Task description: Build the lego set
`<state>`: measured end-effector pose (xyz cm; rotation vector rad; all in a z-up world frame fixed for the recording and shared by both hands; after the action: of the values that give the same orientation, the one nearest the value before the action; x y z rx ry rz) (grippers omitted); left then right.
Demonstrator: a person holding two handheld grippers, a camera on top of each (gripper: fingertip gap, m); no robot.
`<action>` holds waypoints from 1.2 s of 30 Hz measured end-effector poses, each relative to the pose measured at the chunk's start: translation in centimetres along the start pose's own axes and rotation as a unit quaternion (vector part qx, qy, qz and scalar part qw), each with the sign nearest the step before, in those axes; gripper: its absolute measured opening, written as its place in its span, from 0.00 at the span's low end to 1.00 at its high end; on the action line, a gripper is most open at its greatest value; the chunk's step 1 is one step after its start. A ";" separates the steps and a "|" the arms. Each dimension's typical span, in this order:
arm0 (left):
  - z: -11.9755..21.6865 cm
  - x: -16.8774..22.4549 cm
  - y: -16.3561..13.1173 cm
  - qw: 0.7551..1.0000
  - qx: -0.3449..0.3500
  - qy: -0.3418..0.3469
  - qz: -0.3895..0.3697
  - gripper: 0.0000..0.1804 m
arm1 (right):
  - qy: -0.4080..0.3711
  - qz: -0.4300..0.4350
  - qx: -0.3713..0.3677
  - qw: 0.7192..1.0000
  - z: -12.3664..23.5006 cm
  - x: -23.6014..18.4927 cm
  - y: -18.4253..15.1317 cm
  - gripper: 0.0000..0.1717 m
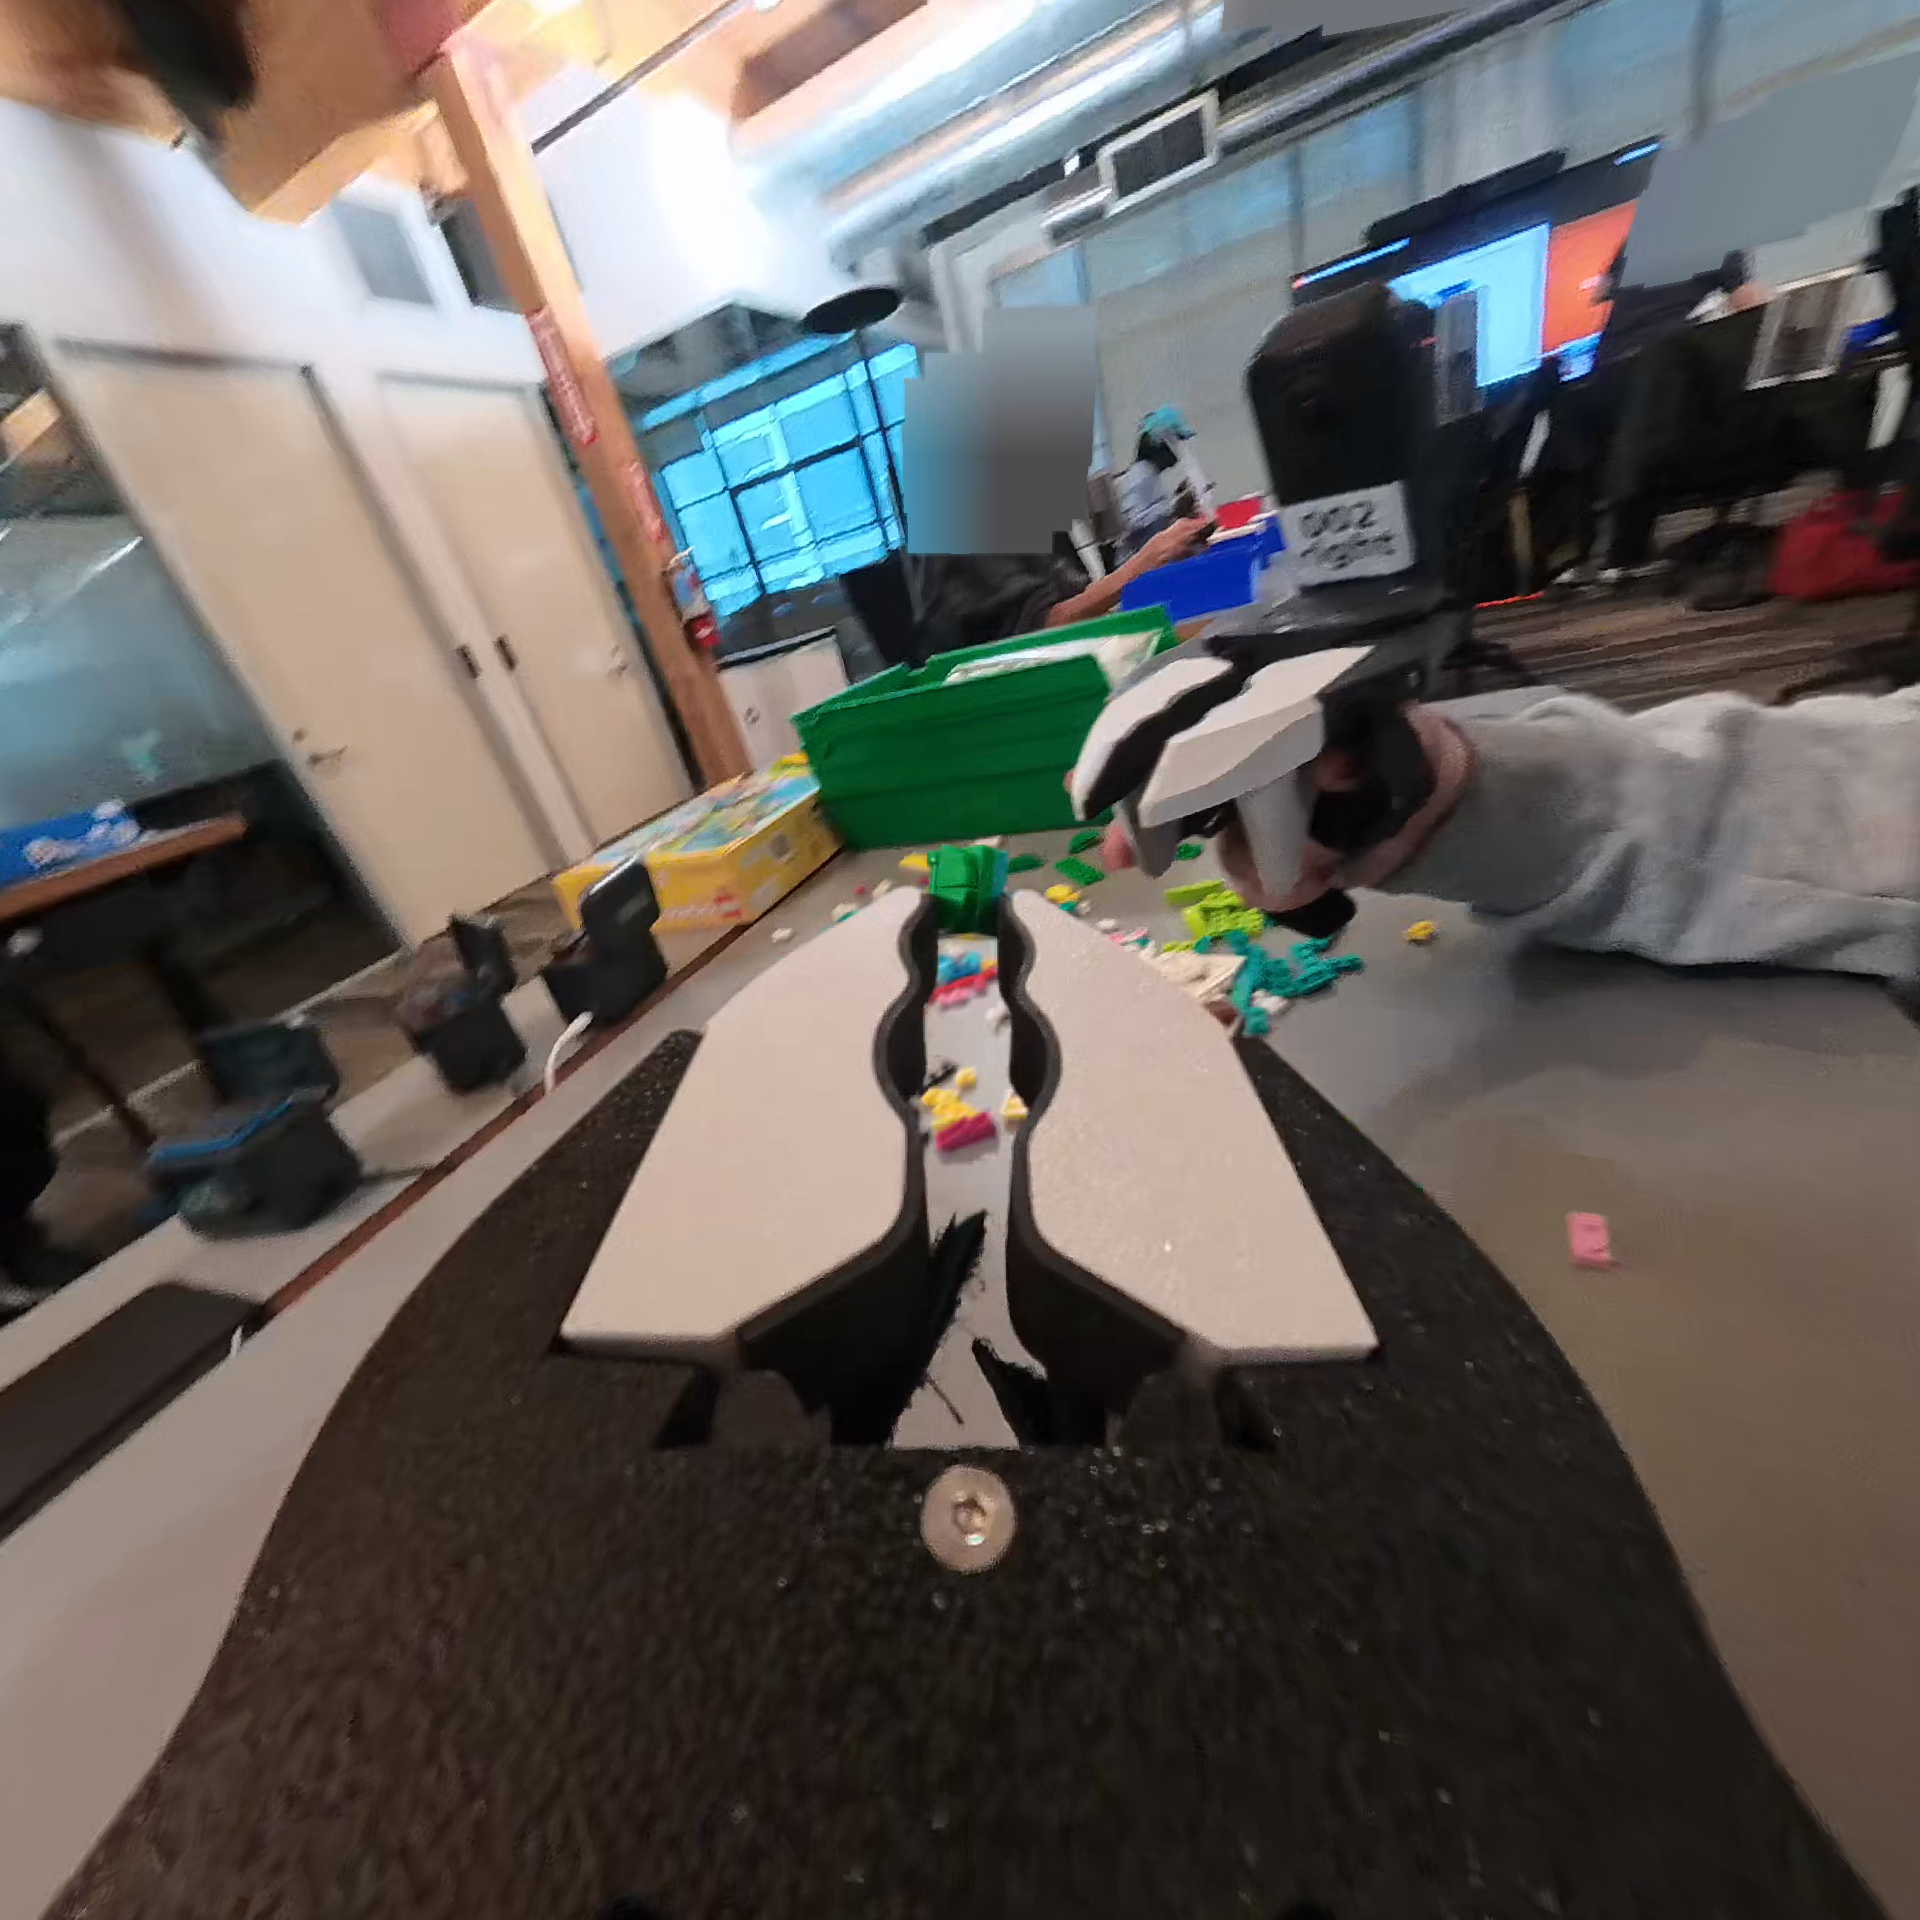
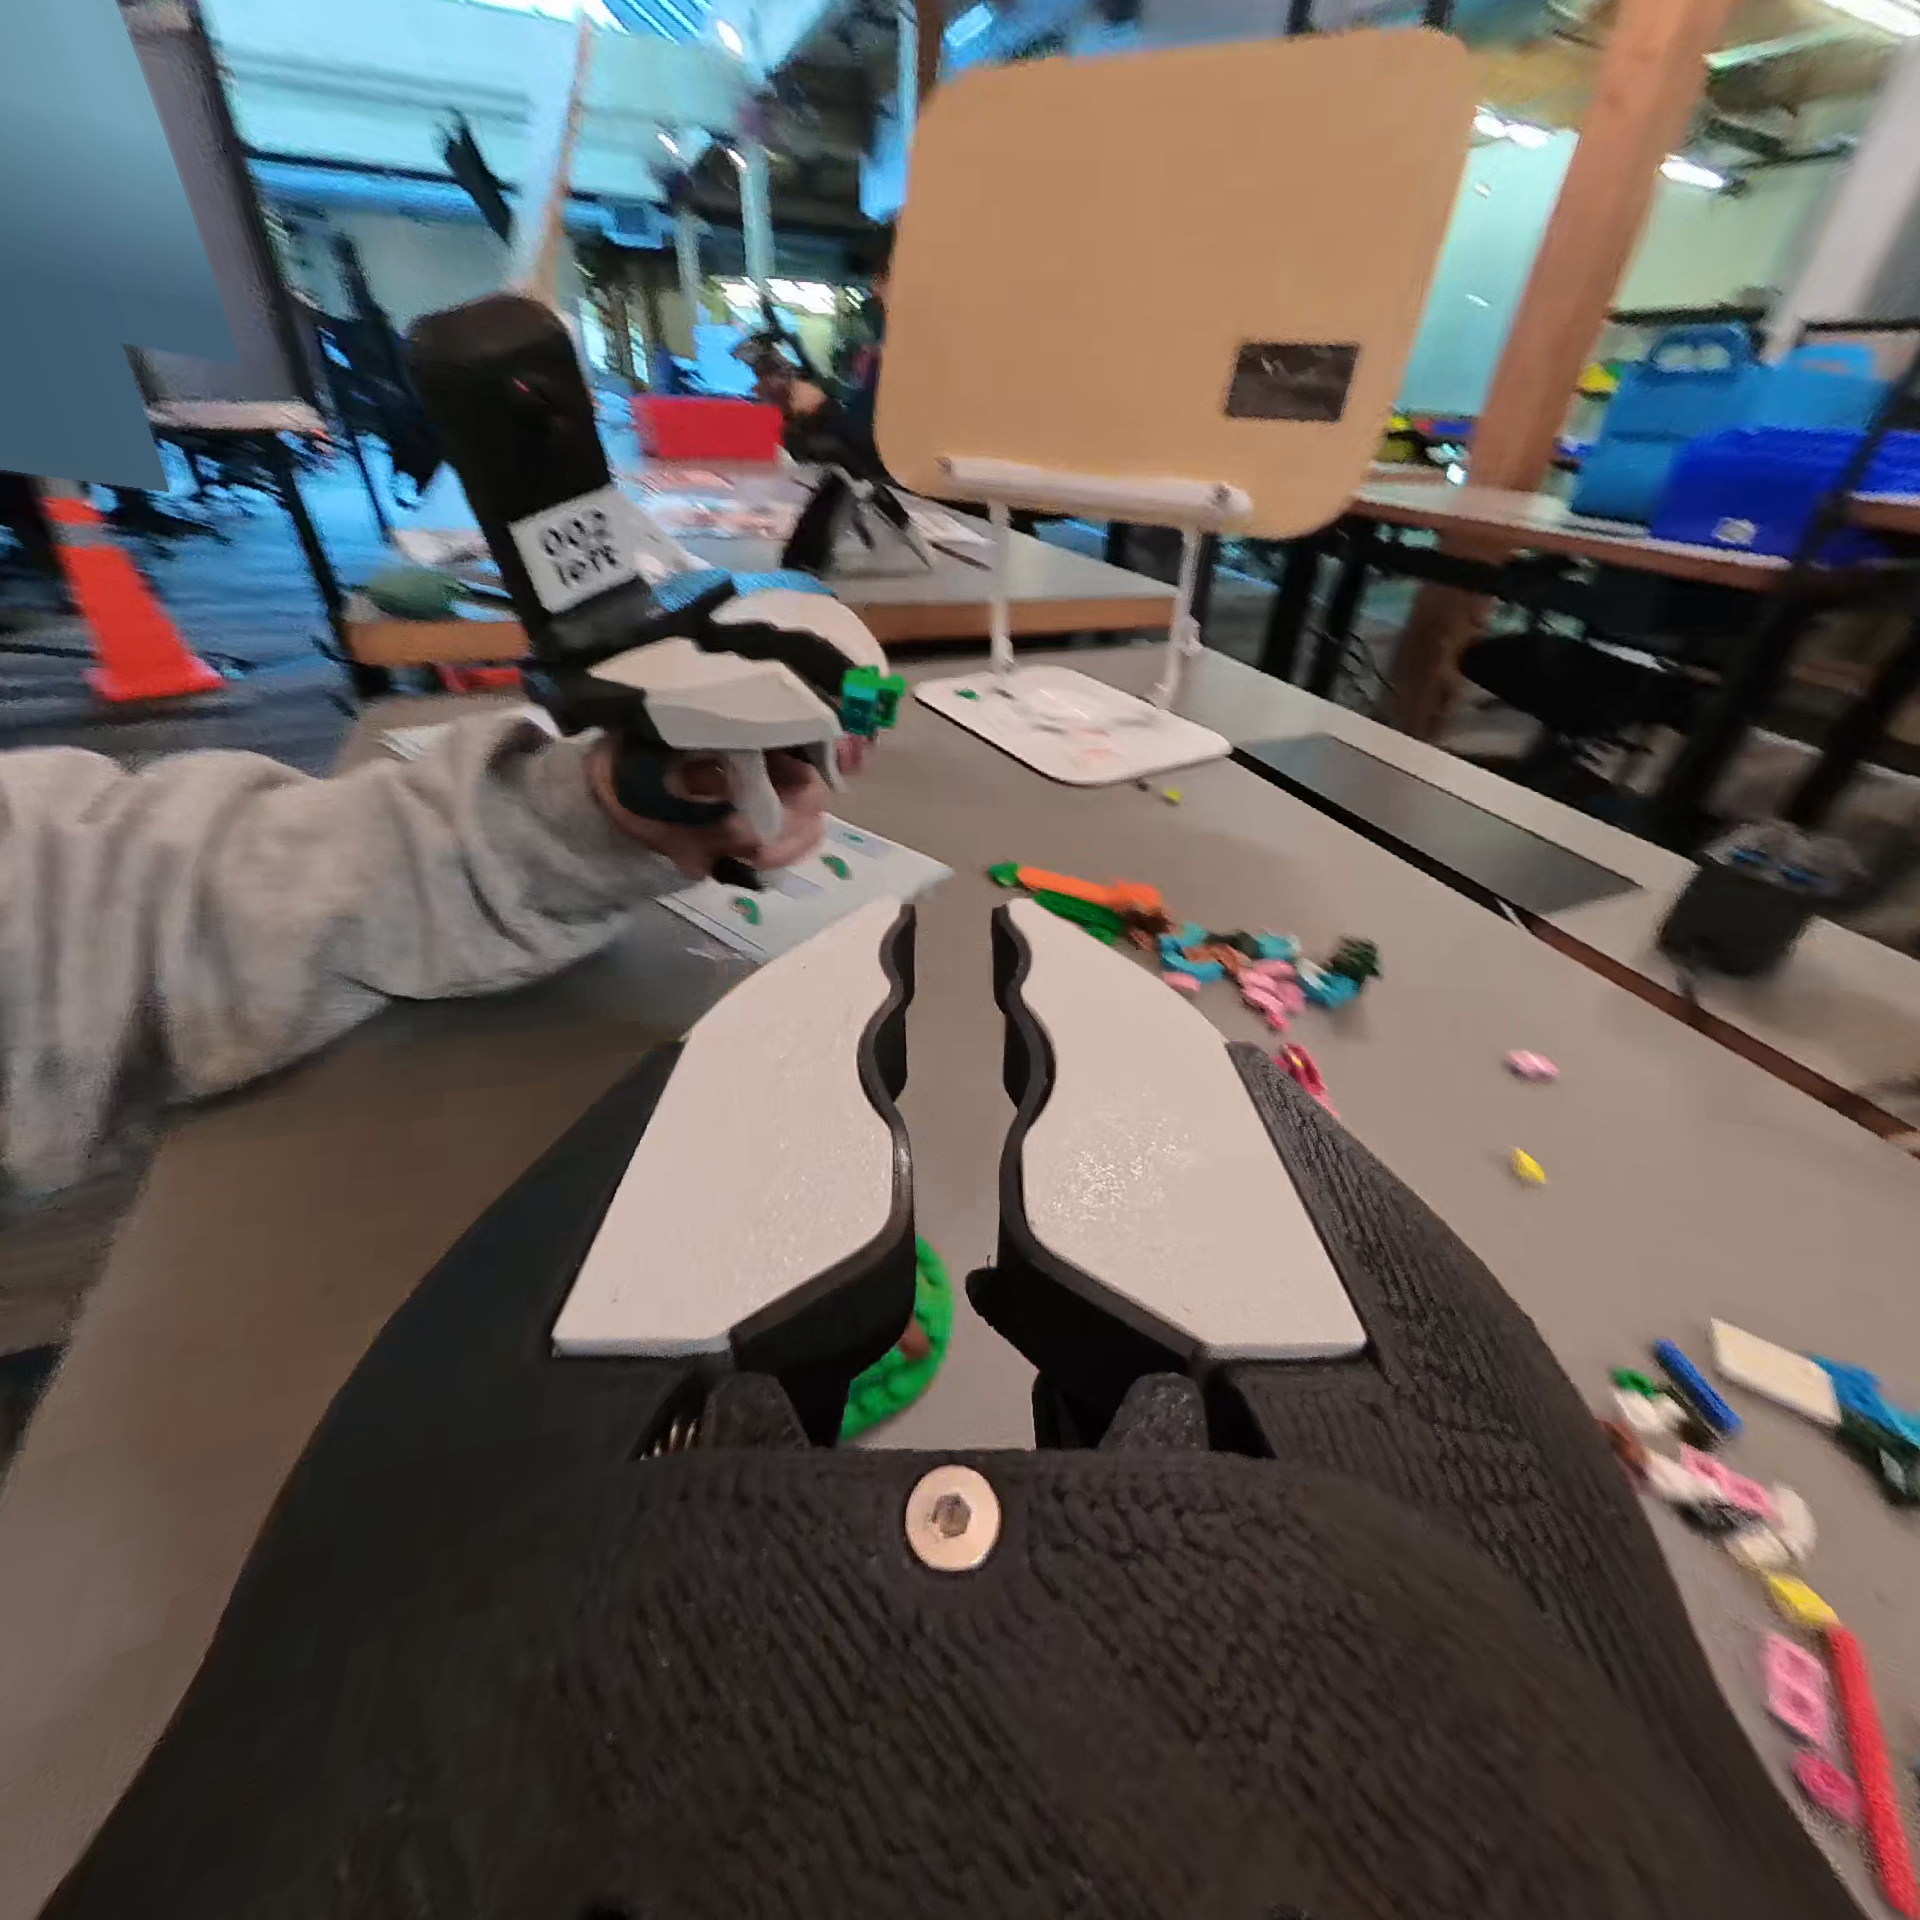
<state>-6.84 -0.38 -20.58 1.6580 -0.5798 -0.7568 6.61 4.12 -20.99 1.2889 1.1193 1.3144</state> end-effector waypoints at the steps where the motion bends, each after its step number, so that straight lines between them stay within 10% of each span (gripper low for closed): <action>1: -0.1 0.5 0.5 1.000 0.009 -0.012 -0.004 0.06 | 0.014 -0.009 0.015 1.000 -0.2 -0.5 0.5 0.07; 9: -1.5 4.3 2.3 0.995 0.035 -0.069 -0.060 0.06 | 0.109 -0.096 0.080 0.986 -1.7 -3.2 2.7 0.09; 36: -1.1 7.8 2.9 0.894 0.033 -0.373 0.245 0.06 | 0.240 0.014 0.133 0.962 -0.2 -7.6 3.5 0.00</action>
<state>-0.76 -5.89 -18.99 1.1507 -1.5155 -0.9844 6.31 -3.88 -18.48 1.2057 1.6658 1.5889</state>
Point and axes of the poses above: each gripper's, where its closed fingertips meet, z back along the fingers, y out of its top, x = y × z across the jaws, the point moved 4 cm from there along z, back along the fingers, and after that the axes turned 5 degrees about z, right-handed, at the moved point
